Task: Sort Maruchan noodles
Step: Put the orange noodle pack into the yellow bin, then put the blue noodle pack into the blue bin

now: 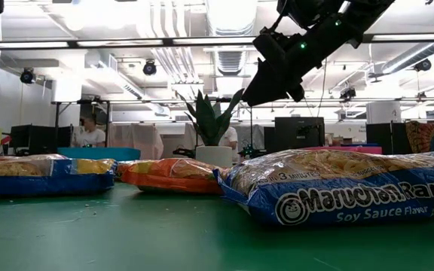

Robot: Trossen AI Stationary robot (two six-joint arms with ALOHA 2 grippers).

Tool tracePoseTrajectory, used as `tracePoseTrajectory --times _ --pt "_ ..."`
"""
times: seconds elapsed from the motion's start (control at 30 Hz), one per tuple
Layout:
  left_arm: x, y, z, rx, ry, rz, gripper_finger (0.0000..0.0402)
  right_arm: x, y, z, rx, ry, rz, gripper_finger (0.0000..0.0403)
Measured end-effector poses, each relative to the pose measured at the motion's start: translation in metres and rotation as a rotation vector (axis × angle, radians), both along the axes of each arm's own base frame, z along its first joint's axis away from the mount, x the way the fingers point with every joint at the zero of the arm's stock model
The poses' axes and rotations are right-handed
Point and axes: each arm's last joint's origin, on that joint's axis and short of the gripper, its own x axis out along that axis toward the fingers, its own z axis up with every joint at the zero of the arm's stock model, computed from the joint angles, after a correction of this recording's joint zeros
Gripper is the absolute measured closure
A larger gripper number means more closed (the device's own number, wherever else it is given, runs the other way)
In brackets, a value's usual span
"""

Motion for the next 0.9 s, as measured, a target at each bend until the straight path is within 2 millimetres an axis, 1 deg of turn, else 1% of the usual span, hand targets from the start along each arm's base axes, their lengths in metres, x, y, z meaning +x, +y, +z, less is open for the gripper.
tracePoseTrajectory --times 0.1,0.23,0.4,0.57,0.73,0.8,0.9 --pt "0.002 -0.005 -0.003 0.010 0.008 -0.006 0.0359 0.000 0.000 0.000 0.000 0.000 0.000 0.0271" --pt "0.003 -0.012 -0.004 0.011 0.005 0.021 0.0337 0.000 0.000 0.000 0.000 0.000 0.000 0.0268" --pt "0.006 -0.020 0.000 -0.006 -0.011 0.041 0.0297 0.000 0.000 0.000 0.000 0.000 0.000 0.0267" --pt "0.008 -0.023 0.006 -0.024 -0.025 0.052 0.0254 0.000 0.000 0.000 0.000 0.000 0.000 0.0267" --pt "0.009 -0.025 0.020 -0.040 -0.038 0.052 0.0223 0.000 0.000 0.000 0.000 0.001 0.000 0.0264" --pt "0.009 -0.023 0.028 -0.024 -0.044 0.062 0.0217 0.000 0.000 0.000 0.000 0.001 0.000 0.0264" --pt "0.013 -0.019 0.041 0.014 -0.101 0.087 0.0216 0.000 0.000 0.000 0.000 0.000 0.000 0.0263"
